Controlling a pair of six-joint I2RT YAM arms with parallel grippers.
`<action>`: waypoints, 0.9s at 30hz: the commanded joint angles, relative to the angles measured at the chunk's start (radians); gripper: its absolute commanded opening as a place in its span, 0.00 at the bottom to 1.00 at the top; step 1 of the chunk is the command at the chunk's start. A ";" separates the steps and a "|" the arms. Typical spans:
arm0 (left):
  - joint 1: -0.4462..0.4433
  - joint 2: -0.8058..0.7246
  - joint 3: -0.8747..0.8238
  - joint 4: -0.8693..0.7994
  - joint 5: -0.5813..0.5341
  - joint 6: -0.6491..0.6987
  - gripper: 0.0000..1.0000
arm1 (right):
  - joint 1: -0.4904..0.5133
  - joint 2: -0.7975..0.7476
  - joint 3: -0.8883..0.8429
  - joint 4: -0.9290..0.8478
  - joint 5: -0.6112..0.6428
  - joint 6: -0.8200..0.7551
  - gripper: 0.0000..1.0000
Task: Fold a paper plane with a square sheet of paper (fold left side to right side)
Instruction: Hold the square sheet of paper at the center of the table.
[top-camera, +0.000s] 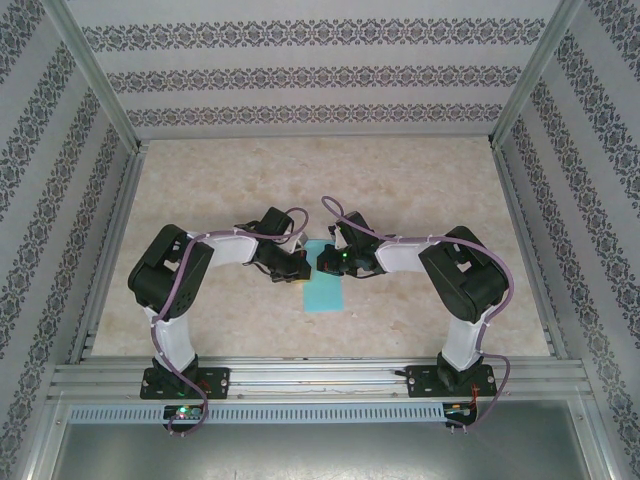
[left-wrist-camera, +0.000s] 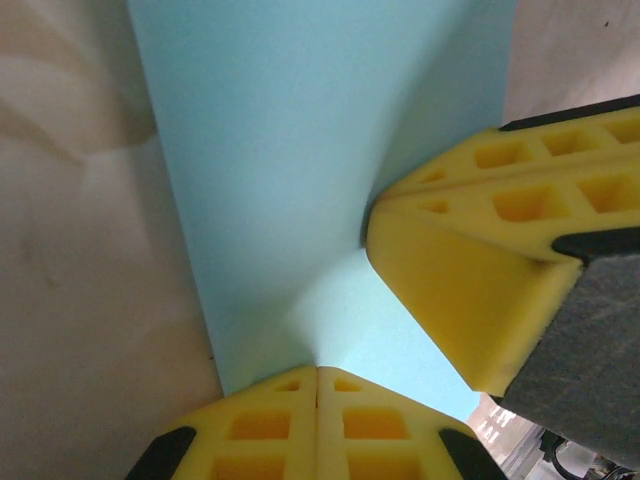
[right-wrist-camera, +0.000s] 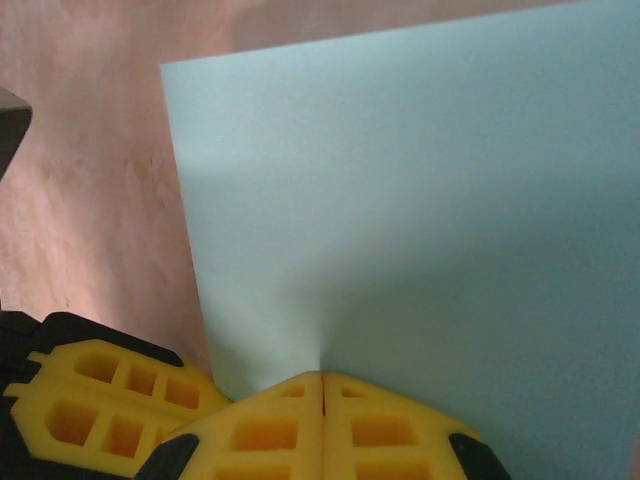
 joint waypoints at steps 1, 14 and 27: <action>0.005 0.028 -0.026 0.027 -0.034 -0.014 0.02 | 0.010 0.022 -0.008 -0.127 0.065 -0.027 0.00; -0.026 0.005 -0.096 0.045 -0.088 -0.098 0.00 | 0.035 -0.207 -0.059 -0.182 0.078 0.015 0.00; -0.042 -0.006 -0.079 0.064 -0.069 -0.125 0.00 | 0.116 -0.143 -0.111 -0.153 0.081 0.080 0.00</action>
